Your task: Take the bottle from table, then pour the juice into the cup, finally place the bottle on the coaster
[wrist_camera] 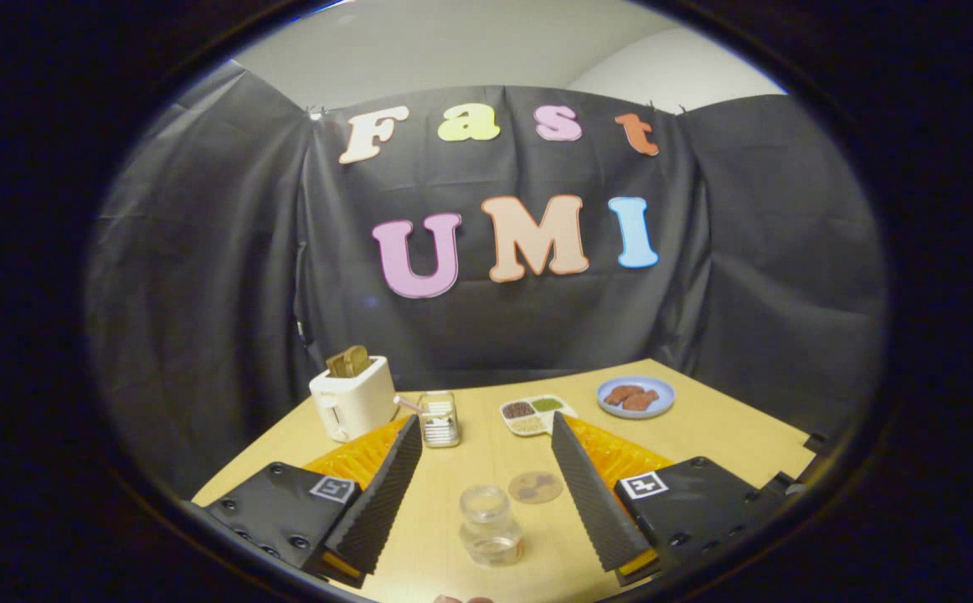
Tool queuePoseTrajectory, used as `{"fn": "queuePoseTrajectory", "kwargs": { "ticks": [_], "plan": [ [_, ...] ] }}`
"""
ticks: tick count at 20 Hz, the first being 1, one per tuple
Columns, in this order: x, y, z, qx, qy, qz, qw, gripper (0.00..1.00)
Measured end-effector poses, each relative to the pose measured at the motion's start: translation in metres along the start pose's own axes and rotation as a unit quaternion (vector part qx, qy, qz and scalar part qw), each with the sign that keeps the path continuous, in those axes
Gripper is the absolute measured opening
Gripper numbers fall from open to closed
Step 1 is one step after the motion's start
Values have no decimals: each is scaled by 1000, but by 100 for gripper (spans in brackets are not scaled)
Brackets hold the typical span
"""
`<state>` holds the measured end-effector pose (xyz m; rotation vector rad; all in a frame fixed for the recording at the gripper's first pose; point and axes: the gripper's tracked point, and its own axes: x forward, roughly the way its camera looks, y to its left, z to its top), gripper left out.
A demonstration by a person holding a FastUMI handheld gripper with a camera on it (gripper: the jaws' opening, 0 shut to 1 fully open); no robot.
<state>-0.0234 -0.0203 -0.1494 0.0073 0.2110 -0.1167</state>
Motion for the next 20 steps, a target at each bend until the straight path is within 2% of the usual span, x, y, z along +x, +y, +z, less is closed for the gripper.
{"fn": "queuePoseTrajectory", "kwargs": {
  "ticks": [5, 11, 18, 20],
  "plan": [
    [10, -6, -69, -2, 58, -6, 998, 98],
    [20, -5, -146, -18, 125, 6, 992, 98],
    [33, -7, -189, -36, 167, 9, 985, 98],
    [35, -5, -195, -36, 176, 15, 984, 94]
  ]
}}
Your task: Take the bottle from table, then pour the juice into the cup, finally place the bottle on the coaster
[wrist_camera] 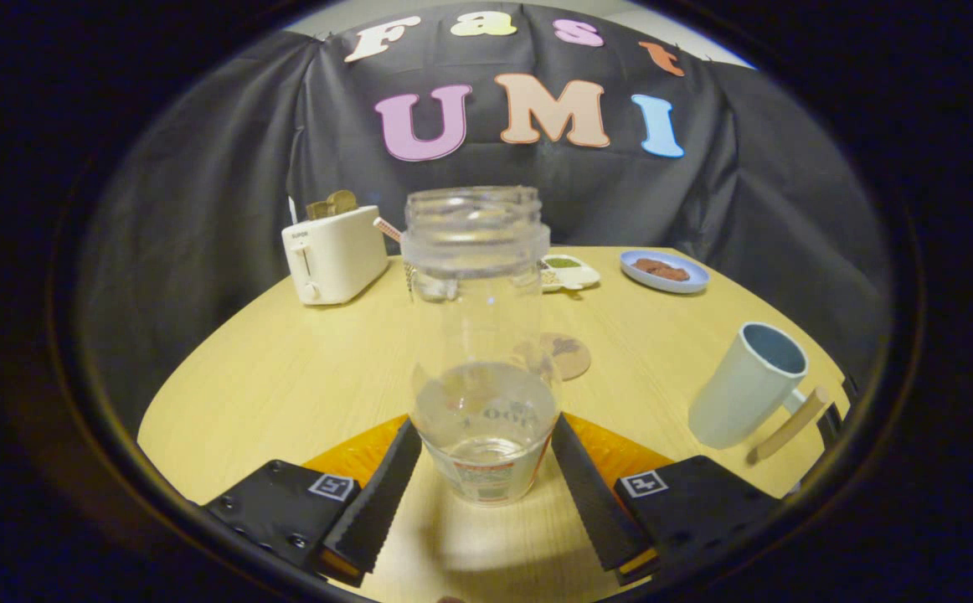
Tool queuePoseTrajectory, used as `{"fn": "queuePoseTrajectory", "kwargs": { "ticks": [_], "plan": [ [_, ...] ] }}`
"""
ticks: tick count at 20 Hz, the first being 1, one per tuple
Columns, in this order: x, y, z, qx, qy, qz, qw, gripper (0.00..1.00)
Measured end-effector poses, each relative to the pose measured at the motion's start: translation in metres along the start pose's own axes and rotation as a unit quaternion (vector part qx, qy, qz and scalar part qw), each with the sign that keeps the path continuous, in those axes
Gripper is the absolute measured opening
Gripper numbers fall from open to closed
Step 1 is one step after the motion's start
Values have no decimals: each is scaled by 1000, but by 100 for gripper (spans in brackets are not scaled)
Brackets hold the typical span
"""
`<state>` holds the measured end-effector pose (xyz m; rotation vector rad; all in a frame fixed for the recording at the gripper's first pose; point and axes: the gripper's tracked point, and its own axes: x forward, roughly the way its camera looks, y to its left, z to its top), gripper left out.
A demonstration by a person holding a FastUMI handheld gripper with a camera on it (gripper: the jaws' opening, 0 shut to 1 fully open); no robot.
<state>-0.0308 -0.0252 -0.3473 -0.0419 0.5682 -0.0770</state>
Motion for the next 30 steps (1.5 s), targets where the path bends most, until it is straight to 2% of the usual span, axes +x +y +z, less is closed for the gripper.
{"fn": "queuePoseTrajectory", "kwargs": {
  "ticks": [5, 8, 12, 19, 24, 30],
  "plan": [
    [3, 2, 0, 14, 5, 12, 1000, 84],
    [6, 0, 2, 43, 14, 14, 999, 78],
    [13, 4, 7, 133, 30, 29, 990, 76],
    [15, 3, 39, 241, 15, 31, 970, 76],
    [16, 6, 64, 333, -1, 40, 942, 76],
    [13, -4, 100, 462, -35, 50, 885, 76]
  ]
}}
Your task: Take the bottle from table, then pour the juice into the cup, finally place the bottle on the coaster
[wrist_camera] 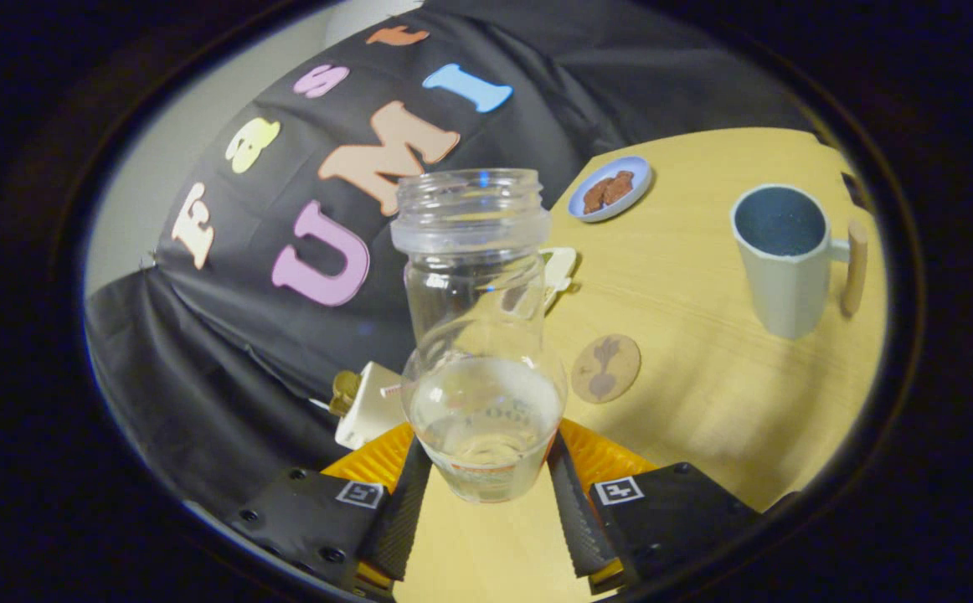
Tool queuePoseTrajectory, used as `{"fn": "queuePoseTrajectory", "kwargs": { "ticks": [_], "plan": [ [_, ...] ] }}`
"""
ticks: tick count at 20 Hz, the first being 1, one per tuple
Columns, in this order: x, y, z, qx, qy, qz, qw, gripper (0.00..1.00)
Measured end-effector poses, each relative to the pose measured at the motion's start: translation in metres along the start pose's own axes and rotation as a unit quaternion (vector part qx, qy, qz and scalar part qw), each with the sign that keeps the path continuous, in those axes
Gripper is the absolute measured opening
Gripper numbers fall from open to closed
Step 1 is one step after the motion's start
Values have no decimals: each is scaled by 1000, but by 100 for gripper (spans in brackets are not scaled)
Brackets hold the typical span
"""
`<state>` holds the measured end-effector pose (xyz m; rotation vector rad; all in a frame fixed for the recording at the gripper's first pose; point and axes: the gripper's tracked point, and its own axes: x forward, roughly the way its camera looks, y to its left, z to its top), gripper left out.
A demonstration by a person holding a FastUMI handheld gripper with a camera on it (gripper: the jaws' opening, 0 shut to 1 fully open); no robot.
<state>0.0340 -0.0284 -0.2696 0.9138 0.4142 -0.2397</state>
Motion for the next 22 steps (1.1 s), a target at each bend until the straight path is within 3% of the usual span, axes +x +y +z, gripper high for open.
{"fn": "queuePoseTrajectory", "kwargs": {
  "ticks": [11, 22],
  "plan": [
    [3, -7, 38, 144, -21, -1, 989, 76],
    [6, -15, 76, 276, -59, 13, 959, 76]
  ]
}}
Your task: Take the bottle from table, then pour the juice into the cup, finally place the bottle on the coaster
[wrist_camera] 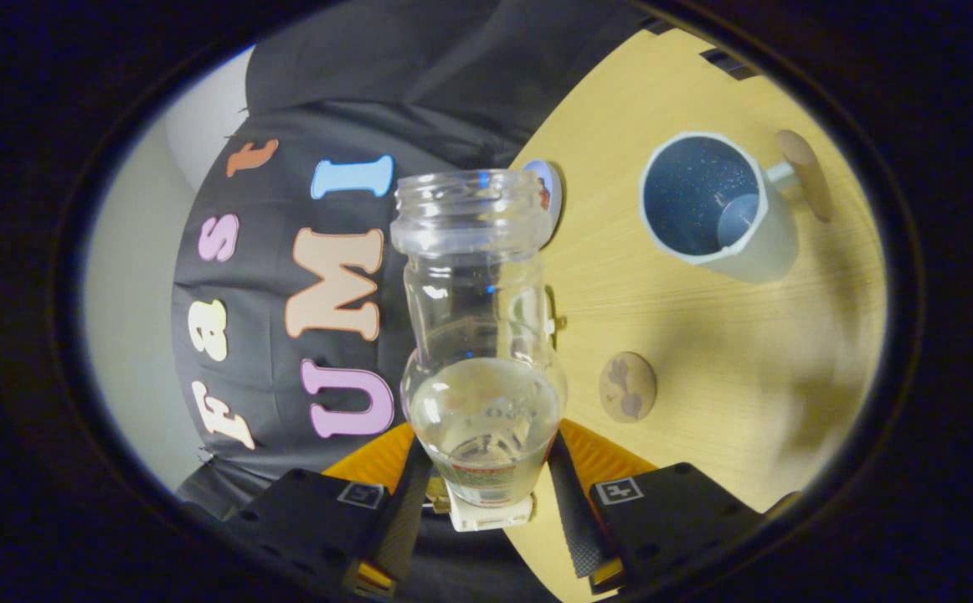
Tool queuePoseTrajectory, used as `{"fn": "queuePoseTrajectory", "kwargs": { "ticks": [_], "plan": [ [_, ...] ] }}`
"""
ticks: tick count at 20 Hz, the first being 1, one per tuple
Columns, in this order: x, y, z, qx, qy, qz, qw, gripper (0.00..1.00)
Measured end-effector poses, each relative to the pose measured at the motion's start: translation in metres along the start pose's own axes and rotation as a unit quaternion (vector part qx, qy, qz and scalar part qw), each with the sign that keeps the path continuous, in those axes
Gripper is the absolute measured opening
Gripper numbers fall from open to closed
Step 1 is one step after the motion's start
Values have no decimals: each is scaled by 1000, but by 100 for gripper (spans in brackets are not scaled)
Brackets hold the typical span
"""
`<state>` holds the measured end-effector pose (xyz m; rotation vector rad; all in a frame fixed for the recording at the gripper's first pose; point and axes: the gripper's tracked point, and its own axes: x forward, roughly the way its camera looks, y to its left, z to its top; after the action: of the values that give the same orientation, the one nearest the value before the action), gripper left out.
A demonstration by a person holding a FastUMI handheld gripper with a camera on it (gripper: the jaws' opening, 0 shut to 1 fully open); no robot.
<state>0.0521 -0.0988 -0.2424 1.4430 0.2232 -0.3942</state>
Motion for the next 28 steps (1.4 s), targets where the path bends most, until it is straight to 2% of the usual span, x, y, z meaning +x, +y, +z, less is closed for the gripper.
{"fn": "queuePoseTrajectory", "kwargs": {
  "ticks": [16, 28],
  "plan": [
    [8, 0, 9, 110, -5, 3, 994, 76],
    [12, 6, 14, 154, -8, 6, 988, 76]
  ]
}}
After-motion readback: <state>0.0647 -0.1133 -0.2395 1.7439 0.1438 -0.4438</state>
